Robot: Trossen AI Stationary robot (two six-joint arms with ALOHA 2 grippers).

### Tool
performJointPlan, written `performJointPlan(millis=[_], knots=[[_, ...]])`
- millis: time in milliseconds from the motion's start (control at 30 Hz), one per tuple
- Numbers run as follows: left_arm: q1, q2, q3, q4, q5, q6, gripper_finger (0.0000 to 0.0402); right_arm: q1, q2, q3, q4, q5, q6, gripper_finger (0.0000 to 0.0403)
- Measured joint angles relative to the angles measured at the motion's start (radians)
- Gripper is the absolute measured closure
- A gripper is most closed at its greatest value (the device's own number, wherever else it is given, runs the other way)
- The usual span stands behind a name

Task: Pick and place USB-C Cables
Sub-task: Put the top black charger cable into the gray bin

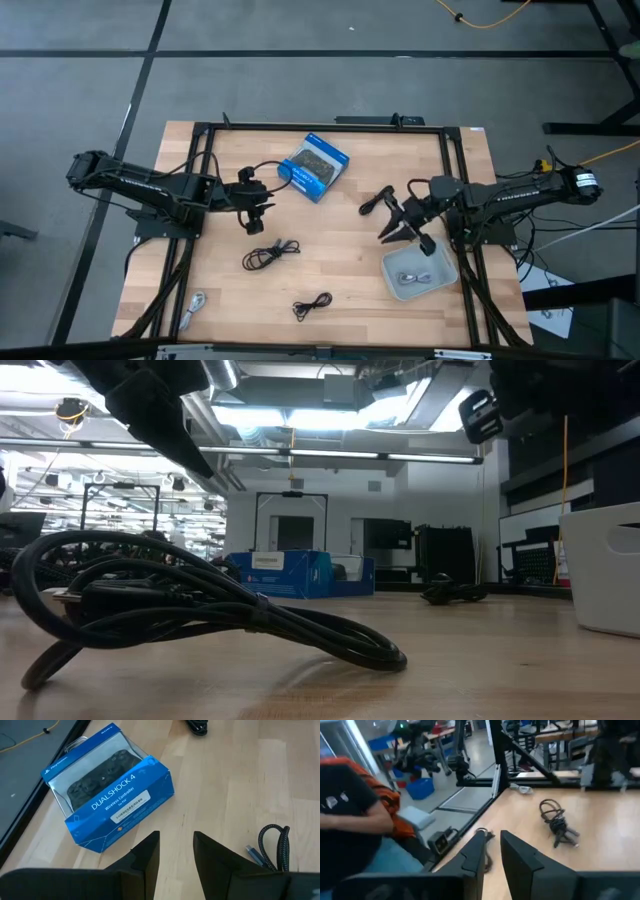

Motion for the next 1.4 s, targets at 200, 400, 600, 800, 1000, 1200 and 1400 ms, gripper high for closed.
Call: performJointPlan(millis=[200, 400, 600, 800, 1000, 1200, 1400], knots=[[0.0, 0.0, 0.0, 0.0, 0.0, 0.0, 0.029, 0.0, 0.0, 0.0, 0.002, 0.243, -0.126, 0.0337], [0.0, 0.0, 0.0, 0.0, 0.0, 0.0, 0.029, 0.002, 0.0, 0.0, -0.036, 0.262, -0.124, 0.0337], [0.0, 0.0, 0.0, 0.0, 0.0, 0.0, 0.029, 0.002, 0.0, 0.0, -0.1, 0.406, -0.021, 0.0337], [0.0, 0.0, 0.0, 0.0, 0.0, 0.0, 0.029, 0.002, 0.0, 0.0, -0.156, 0.434, -0.004, 0.0337], [0.0, 0.0, 0.0, 0.0, 0.0, 0.0, 0.029, 0.002, 0.0, 0.0, -0.157, 0.436, -0.035, 0.0336], [0.0, 0.0, 0.0, 0.0, 0.0, 0.0, 0.029, -0.009, 0.01, 0.0, -0.149, 0.444, -0.098, 0.0301], [0.0, 0.0, 0.0, 0.0, 0.0, 0.0, 0.029, -0.064, 0.08, 0.0, -0.182, 0.554, -0.051, 0.0258]])
